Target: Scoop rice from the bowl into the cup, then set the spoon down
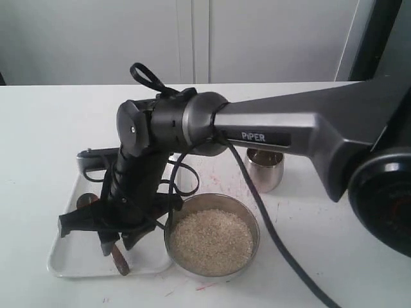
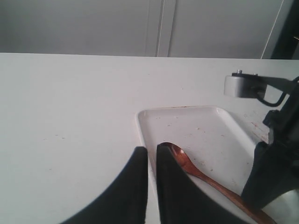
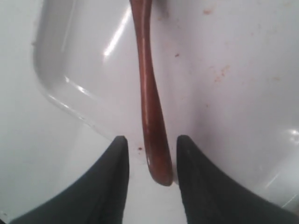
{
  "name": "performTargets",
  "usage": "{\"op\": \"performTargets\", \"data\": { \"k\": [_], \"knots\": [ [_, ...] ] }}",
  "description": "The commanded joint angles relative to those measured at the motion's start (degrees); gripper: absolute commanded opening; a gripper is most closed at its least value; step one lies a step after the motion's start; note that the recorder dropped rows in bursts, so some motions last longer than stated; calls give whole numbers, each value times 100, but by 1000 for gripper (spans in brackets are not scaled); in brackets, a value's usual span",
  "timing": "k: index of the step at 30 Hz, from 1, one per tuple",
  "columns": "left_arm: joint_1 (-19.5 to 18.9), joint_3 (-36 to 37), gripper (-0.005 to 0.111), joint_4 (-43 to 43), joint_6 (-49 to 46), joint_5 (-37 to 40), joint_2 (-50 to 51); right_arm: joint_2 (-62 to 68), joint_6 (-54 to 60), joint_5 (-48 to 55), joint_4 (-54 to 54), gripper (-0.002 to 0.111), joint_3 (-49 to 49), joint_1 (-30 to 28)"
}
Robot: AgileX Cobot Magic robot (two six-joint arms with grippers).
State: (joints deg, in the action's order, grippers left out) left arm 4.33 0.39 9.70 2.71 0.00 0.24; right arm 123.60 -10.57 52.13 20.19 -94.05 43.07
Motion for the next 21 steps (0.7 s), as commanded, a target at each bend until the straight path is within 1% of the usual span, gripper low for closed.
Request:
{"op": "performTargets", "data": {
  "k": [1, 12, 21],
  "knots": [
    [31, -39, 14, 29, 4, 0, -24, -287, -10, -88, -28, 34, -20, -25],
    [31, -39, 14, 29, 4, 0, -24, -821, 8, -297, -18, 34, -20, -25],
    [31, -39, 14, 29, 4, 0, -24, -1358, 345, -461, -29, 34, -20, -25]
  ]
}}
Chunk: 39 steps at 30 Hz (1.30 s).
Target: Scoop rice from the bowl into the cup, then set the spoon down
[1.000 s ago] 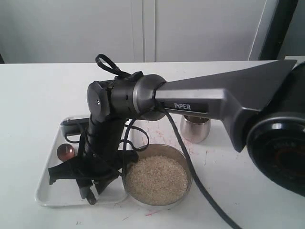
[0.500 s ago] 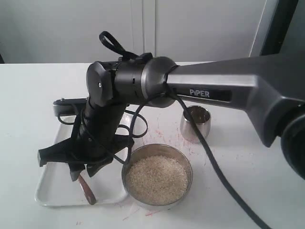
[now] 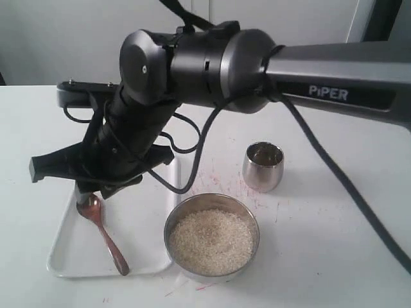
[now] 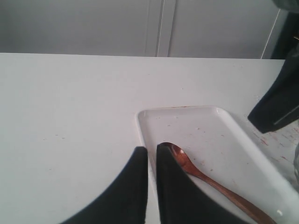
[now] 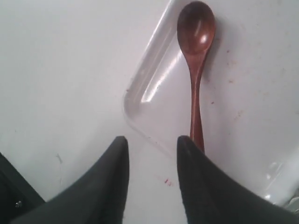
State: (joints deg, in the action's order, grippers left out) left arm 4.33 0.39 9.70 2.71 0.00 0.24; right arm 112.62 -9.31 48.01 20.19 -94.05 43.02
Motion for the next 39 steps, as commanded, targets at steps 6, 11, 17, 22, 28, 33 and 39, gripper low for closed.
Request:
{"op": "performTargets", "data": {
  "k": [6, 11, 17, 22, 28, 33, 39],
  "knots": [
    [31, -39, 14, 29, 4, 0, -24, -724, 505, 33, -16, 30, -10, -20],
    [31, -39, 14, 29, 4, 0, -24, -1138, 752, 141, -32, 22, -10, -9],
    [31, -39, 14, 29, 4, 0, -24, -1705, 963, 214, -32, 14, 28, -9],
    [31, -39, 14, 29, 4, 0, -24, -2073, 1125, 356, -32, 9, 36, -9],
    [31, -39, 14, 29, 4, 0, -24, -2547, 1188, 473, -32, 9, 84, -9],
    [31, -39, 14, 29, 4, 0, -24, -3000, 1188, 400, -57, 9, 332, -9],
    [31, -39, 14, 29, 4, 0, -24, -3660, 1210, 152, -82, 9, 877, -9]
  ]
}}
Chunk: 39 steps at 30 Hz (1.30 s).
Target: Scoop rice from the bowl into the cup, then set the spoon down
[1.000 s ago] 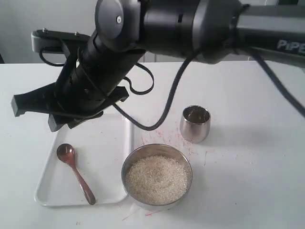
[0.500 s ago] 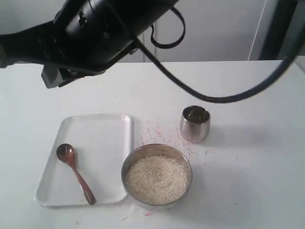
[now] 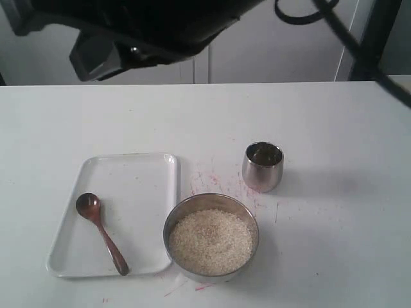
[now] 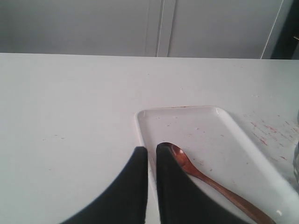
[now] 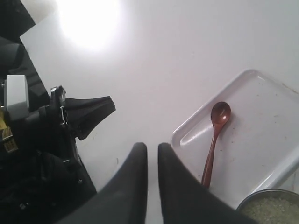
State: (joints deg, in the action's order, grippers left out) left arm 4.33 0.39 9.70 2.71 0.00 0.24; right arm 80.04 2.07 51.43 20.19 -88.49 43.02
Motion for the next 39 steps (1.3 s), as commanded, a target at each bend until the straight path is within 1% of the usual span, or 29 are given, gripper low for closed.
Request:
{"op": "performTargets", "data": {
  "k": [1, 8, 22, 26, 39],
  "knots": [
    [31, -39, 14, 29, 4, 0, -24, -528, 72, -240, -86, 9, 433, -9],
    [31, -39, 14, 29, 4, 0, -24, -1404, 72, -530, -228, 9, 1249, -9],
    [31, -39, 14, 29, 4, 0, -24, -3387, 127, -1421, -251, 9, 3005, -9],
    [31, -39, 14, 29, 4, 0, -24, -3964, 341, -1433, -251, 9, 3461, -9],
    [31, -39, 14, 29, 4, 0, -24, -5686, 441, -1656, -251, 9, 4774, -9]
  ]
}}
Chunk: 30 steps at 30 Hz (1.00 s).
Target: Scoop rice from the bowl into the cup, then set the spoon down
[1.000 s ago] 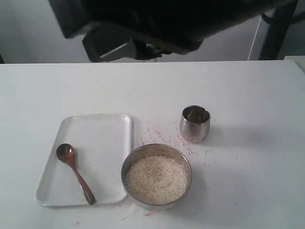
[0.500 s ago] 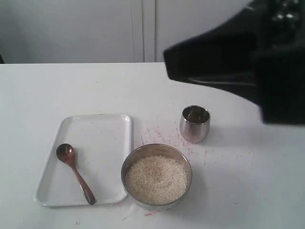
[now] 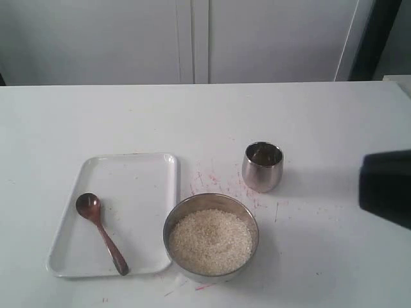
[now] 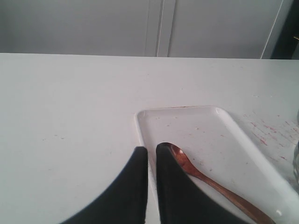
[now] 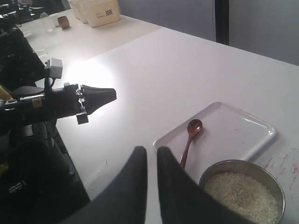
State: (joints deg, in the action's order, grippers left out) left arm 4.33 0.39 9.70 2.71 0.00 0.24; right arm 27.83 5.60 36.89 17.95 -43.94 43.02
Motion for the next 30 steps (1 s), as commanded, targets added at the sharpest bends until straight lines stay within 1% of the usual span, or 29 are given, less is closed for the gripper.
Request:
{"op": "performTargets", "data": {
  "k": [1, 9, 18, 23, 30],
  "knots": [
    [31, -39, 14, 29, 4, 0, -24, -592, 88, -255, -16, 9, 429, -9],
    [31, -39, 14, 29, 4, 0, -24, -1385, 62, -829, 281, 9, 1311, -9],
    [31, -39, 14, 29, 4, 0, -24, -1766, 62, -1293, 343, 9, 2286, -9],
    [31, -39, 14, 29, 4, 0, -24, -1987, 134, -2204, 450, 9, 3070, -9],
    [31, -39, 14, 29, 4, 0, -24, -2049, 508, -3201, 450, 9, 3918, -9]
  ]
}}
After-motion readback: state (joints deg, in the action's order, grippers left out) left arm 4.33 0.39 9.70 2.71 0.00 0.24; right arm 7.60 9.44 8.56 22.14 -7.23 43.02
